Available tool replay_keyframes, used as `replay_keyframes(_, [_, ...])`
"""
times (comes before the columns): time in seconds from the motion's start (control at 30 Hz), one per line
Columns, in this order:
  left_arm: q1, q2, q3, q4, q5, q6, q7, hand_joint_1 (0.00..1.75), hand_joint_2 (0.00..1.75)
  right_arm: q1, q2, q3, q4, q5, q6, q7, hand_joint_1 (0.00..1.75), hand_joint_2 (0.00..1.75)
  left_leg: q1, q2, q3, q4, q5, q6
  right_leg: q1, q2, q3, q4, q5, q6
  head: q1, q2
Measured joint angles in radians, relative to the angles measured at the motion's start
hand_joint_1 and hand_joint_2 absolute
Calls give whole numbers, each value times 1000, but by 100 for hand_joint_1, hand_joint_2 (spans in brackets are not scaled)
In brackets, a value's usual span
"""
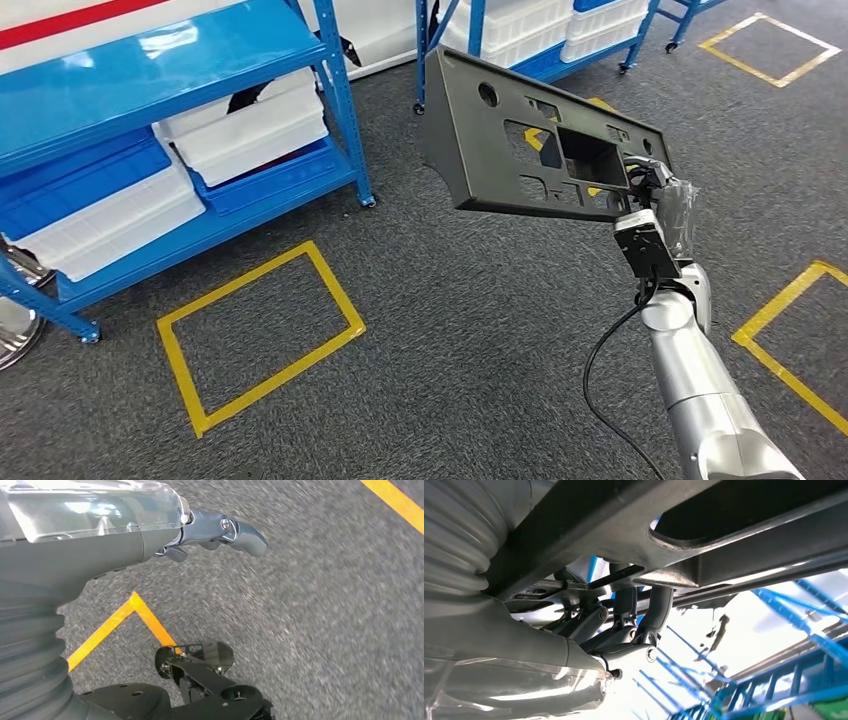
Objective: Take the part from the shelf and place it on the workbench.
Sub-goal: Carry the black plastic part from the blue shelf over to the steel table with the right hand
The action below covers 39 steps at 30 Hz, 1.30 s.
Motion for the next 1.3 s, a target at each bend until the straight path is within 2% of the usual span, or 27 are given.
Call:
replay_keyframes(0.07, [-7, 2, -3, 0, -4, 0, 5, 0, 175, -3, 2, 0, 0, 6, -4, 5, 175, 175, -12, -50, 54, -128, 67, 35, 5, 26, -1, -1, 5, -2, 0, 0])
replay_keyframes(0.13, [-14, 4, -7, 0, -7, 0, 11, 0, 175, -7, 5, -1, 0, 13, -7, 17, 175, 175, -19, -91, 83, -200, 92, 55, -1, 51, -8, -2, 14, 6, 1, 0])
replay_keyframes(0.17, [-17, 5, -9, 0, -8, 0, 14, 0, 175, -9, 6, -2, 0, 17, -8, 23, 175, 175, -20, -90, 88, -210, 92, 58, -5, 65, -12, -6, 20, 14, 1, 0])
replay_keyframes(0.2, [-21, 3, -12, 0, -10, 0, 16, 0, 175, -9, 6, -3, 0, 22, -9, 30, 175, 175, -21, -77, 93, -226, 96, 58, -9, 80, -14, -12, 27, 22, 0, 0])
replay_keyframes(0.23, [-25, 2, -14, 0, -12, -1, 19, 0, 175, -8, 6, -4, -2, 28, -11, 35, 175, 175, -19, -61, 100, -244, 104, 54, -8, 76, -17, -15, 30, 27, 0, 0])
replay_keyframes(0.3, [-30, -1, -17, 0, -15, -1, 23, 0, 175, -14, 3, -8, -5, 37, -16, 42, 175, 175, -14, -29, 114, -281, 125, 48, -2, 21, -36, 19, 3, 35, 0, 0])
replay_keyframes(0.33, [-32, -2, -18, 0, -15, -2, 25, 0, 175, -17, 2, -9, -7, 39, -19, 45, 175, 175, -13, -14, 116, -290, 131, 44, -2, -20, -58, 66, -27, 37, 0, 0])
replay_keyframes(0.37, [-32, -2, -19, 0, -16, -2, 26, 0, 175, -19, 1, -10, -7, 39, -21, 47, 175, 175, -13, 0, 116, -294, 133, 44, -5, -47, -84, 126, -61, 43, 1, 0])
replay_keyframes(0.4, [-32, -3, -20, 0, -17, -3, 28, 0, 175, -18, 1, -12, -8, 38, -23, 49, 175, 175, -13, 16, 115, -294, 133, 43, -10, -61, -108, 183, -85, 49, 0, 0])
replay_keyframes(0.43, [-32, -3, -20, 0, -18, -4, 30, 0, 175, -15, 1, -15, -8, 38, -24, 51, 175, 175, -12, 32, 114, -292, 132, 41, -17, -68, -121, 218, -94, 56, 0, 0])
replay_keyframes(0.47, [-32, -4, -21, 0, -20, -6, 31, 0, 175, -12, 1, -18, -10, 39, -25, 53, 175, 175, -10, 48, 113, -289, 130, 37, -24, -74, -115, 218, -87, 64, 0, 0])
replay_keyframes(0.5, [-33, -5, -22, 0, -21, -7, 32, 0, 175, -9, 1, -22, -13, 43, -26, 55, 175, 175, -7, 64, 111, -284, 126, 32, -31, -83, -88, 178, -65, 71, 0, 0])
replay_keyframes(0.57, [-35, -6, -23, 0, -22, -8, 32, 0, 175, -6, 2, -27, -26, 57, -34, 61, 175, 175, -4, 91, 107, -266, 113, 16, -36, -125, -11, 50, -19, 80, 0, 0])
replay_keyframes(0.63, [-37, -6, -24, 0, -23, -9, 32, 0, 175, -3, 3, -31, -42, 77, -44, 69, 175, 175, -6, 112, 104, -250, 101, -1, -30, -147, 25, -15, -5, 69, 0, 0])
replay_keyframes(0.7, [-39, -8, -25, 0, -23, -10, 30, 0, 175, 2, 4, -35, -55, 98, -52, 79, 175, 175, -6, 133, 107, -245, 96, -13, -24, -126, 19, -14, -5, 48, 0, 0])
replay_keyframes(0.73, [-39, -10, -25, 0, -23, -11, 29, 0, 175, 4, 4, -37, -61, 108, -53, 84, 175, 175, -3, 131, 107, -242, 91, -19, -24, -115, 16, -15, -3, 41, 0, 0])
replay_keyframes(0.8, [-38, -11, -26, 0, -23, -14, 26, 0, 175, 7, 4, -39, -76, 126, -53, 94, 175, 175, 3, 86, 90, -199, 55, -27, -26, -94, 14, -17, 1, 27, 0, 0])
replay_keyframes(0.87, [-32, -12, -26, 0, -23, -16, 23, 0, 175, 8, 6, -41, -88, 142, -50, 105, 175, 175, 6, 28, 40, -81, -13, -26, -23, -72, 11, -18, 5, 17, 0, 0])
replay_keyframes(0.9, [-28, -12, -26, 0, -23, -17, 22, 0, 175, 11, 7, -41, -92, 149, -47, 110, 175, 175, 6, 17, 9, -13, -41, -25, -20, -59, 9, -18, 6, 14, 0, 0])
replay_keyframes(0.93, [-24, -12, -26, 0, -22, -17, 21, 0, 175, 15, 8, -42, -95, 157, -44, 114, 175, 175, 5, 12, -13, 35, -54, -22, -16, -45, 8, -18, 8, 11, 0, 0])
replay_keyframes(0.97, [-21, -12, -26, 0, -22, -17, 19, 0, 175, 21, 8, -44, -98, 165, -40, 117, 175, 175, 5, 10, -21, 51, -49, -18, -13, -30, 7, -17, 9, 10, 0, 0])
replay_keyframes(1.0, [-18, -12, -26, 0, -22, -17, 17, 0, 175, 27, 9, -46, -102, 172, -37, 120, 175, 175, 4, 6, -10, 26, -25, -13, -11, -15, 6, -17, 10, 10, 0, 0])
replay_keyframes(1.03, [-16, -12, -26, 0, -22, -17, 14, 0, 175, 33, 9, -48, -106, 179, -35, 121, 175, 175, 4, -4, 15, -31, 11, -7, -10, -1, 6, -16, 12, 11, 0, 0])
replay_keyframes(1.1, [-10, -10, -26, 0, -21, -16, 8, 0, 175, 41, 9, -50, -111, 189, -31, 123, 175, 175, 5, -54, 73, -161, 67, 5, -10, 27, 3, -15, 16, 17, 0, 0])
replay_keyframes(1.17, [-4, -9, -26, 1, -19, -14, 2, 0, 175, 50, 9, -51, -114, 195, -27, 123, 175, 175, 2, -84, 99, -220, 78, 9, -15, 51, -5, -15, 24, 29, 0, 0])
replay_keyframes(1.23, [0, -8, -26, 1, -15, -12, -3, 0, 175, 65, 9, -52, -116, 203, -25, 124, 175, 175, -1, -65, 103, -229, 83, 14, -19, 75, -10, -22, 34, 44, 0, 0])
replay_keyframes(1.3, [1, -8, -26, 1, -12, -11, -6, 0, 175, 76, 9, -52, -116, 210, -24, 125, 175, 175, -1, -51, 106, -237, 89, 20, -18, 88, -11, -28, 40, 53, 0, 0])
